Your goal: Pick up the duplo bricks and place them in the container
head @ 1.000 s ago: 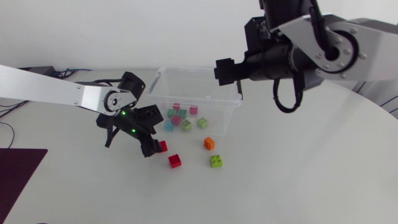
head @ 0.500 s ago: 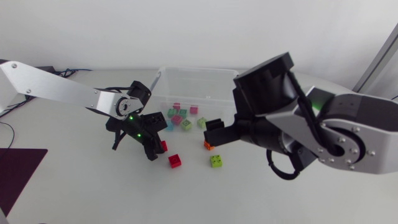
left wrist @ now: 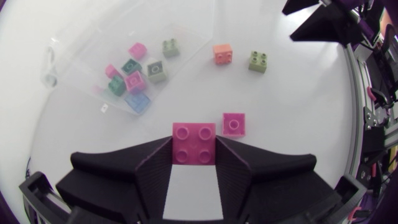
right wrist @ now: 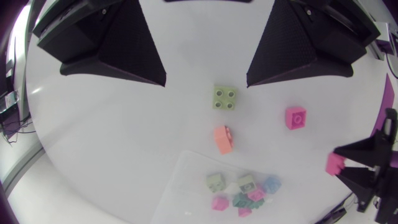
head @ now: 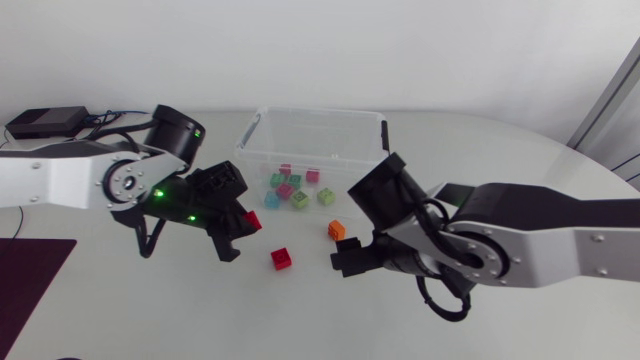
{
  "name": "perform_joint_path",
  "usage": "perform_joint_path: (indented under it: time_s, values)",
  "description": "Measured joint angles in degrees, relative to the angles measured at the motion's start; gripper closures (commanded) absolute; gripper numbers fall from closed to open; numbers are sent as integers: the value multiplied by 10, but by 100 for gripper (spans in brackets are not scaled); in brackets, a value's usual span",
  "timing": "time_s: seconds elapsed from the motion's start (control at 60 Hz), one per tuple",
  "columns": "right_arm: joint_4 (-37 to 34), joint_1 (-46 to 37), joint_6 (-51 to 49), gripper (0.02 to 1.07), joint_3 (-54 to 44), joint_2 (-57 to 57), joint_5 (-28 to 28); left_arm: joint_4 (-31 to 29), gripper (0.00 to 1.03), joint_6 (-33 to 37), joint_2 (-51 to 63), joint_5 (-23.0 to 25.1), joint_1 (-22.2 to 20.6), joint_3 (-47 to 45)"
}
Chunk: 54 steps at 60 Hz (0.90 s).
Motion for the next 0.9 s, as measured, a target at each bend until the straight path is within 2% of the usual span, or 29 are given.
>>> perform_joint_path:
  time_s: [0.117,0.2,0.267,0.433,0.617,0.717,0.9]
  values:
    - [35,0,0,14,0,55,0,-8,89,-44,-113,-1,-7,-13]
    - [44,-1,0,19,4,91,-3,-8,89,-75,-143,-9,-10,-9]
    - [46,-7,0,19,14,121,-14,-6,89,-105,-146,-14,-10,1]
    - [49,-29,0,19,45,163,-44,45,89,-175,-135,-43,-10,34]
    - [52,-30,0,20,86,203,-65,101,89,-246,-75,-103,-10,104]
    - [46,-30,0,37,101,214,-69,139,89,-276,-28,-140,-10,129]
    - [45,-40,-1,48,111,226,-81,187,89,-309,54,-189,-13,156]
